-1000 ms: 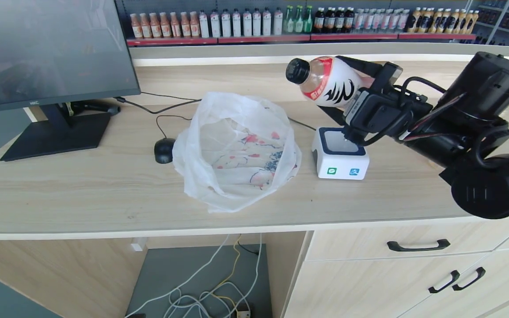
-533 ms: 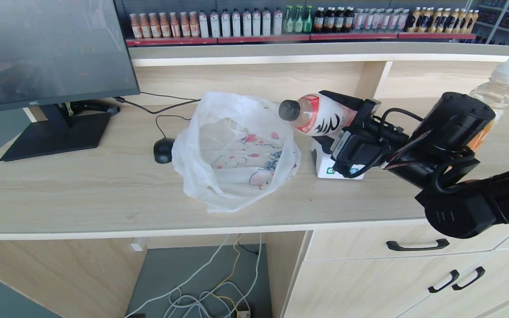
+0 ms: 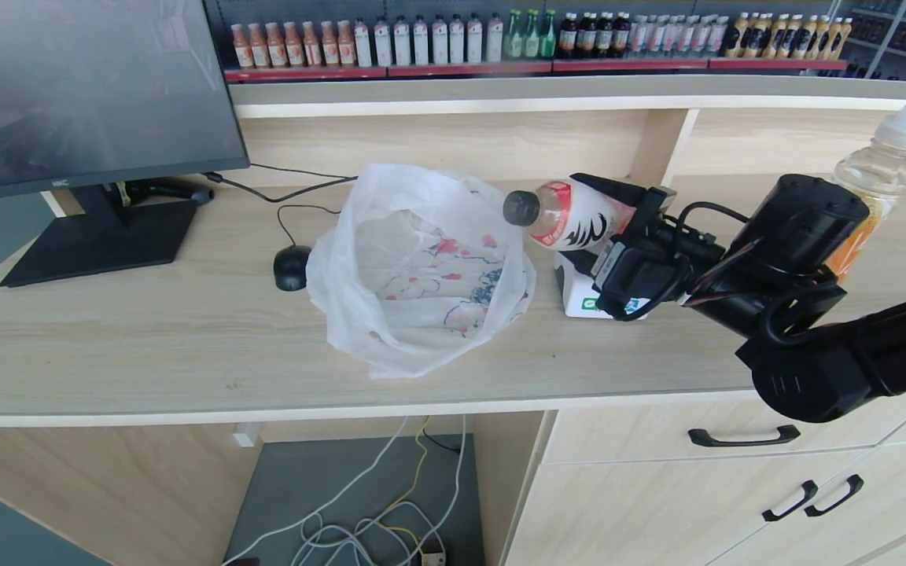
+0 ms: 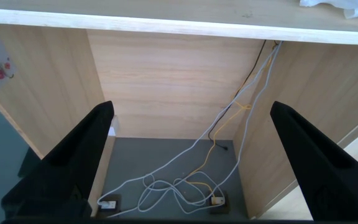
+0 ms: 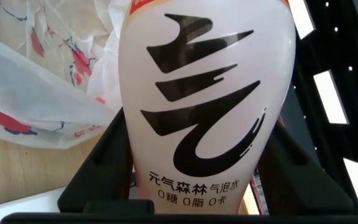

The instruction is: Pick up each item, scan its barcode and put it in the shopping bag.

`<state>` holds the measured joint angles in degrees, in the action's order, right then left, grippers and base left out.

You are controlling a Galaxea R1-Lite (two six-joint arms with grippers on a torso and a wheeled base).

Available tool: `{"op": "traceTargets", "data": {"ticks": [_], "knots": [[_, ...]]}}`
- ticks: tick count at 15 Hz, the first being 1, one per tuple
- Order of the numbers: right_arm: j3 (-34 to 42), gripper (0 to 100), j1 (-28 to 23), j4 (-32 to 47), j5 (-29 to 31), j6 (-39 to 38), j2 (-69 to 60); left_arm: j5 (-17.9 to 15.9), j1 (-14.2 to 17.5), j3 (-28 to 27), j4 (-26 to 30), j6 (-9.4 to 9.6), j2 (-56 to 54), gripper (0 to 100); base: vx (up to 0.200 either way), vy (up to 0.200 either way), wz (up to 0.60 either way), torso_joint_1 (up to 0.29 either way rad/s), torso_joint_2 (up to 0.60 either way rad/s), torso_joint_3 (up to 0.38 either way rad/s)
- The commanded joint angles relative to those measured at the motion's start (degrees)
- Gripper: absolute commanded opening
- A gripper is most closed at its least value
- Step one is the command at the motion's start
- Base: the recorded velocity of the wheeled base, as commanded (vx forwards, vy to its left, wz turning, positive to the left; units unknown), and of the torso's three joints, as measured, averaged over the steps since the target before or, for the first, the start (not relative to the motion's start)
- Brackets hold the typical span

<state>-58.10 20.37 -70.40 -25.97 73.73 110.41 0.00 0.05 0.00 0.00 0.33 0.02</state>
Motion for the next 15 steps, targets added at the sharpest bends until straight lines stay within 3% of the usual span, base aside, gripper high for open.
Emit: {"op": "traceTargets", "data": {"ticks": [1,15], "knots": [[-0.08,0,0.02,0.00,0.04,0.01,0.07,0.00,0.04,0.00,0.00,0.02,-0.02,100,0.000,0.000,0.00,0.000,0.00,0.000],[0.00,0,-0.16,0.00,-0.84,-0.34,0.77,0.00,0.04,0.00,0.00,0.02,-0.02,100,0.000,0.000,0.00,0.000,0.00,0.000]]}}
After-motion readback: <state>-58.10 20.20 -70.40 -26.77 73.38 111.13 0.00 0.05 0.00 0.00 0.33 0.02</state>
